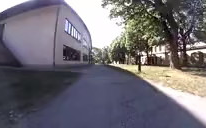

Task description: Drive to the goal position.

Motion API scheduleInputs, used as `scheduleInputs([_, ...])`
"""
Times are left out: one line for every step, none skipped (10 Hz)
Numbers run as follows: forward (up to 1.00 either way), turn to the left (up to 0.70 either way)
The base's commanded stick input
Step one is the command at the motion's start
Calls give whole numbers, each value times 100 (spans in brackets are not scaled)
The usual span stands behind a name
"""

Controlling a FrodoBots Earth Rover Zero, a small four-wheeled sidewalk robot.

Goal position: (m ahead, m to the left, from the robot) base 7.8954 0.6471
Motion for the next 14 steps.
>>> scheduleInputs([45,0])
scheduleInputs([45,0])
scheduleInputs([45,0])
scheduleInputs([45,0])
scheduleInputs([45,0])
scheduleInputs([45,0])
scheduleInputs([45,0])
scheduleInputs([45,0])
scheduleInputs([45,0])
scheduleInputs([45,0])
scheduleInputs([45,0])
scheduleInputs([45,0])
scheduleInputs([45,0])
scheduleInputs([45,0])
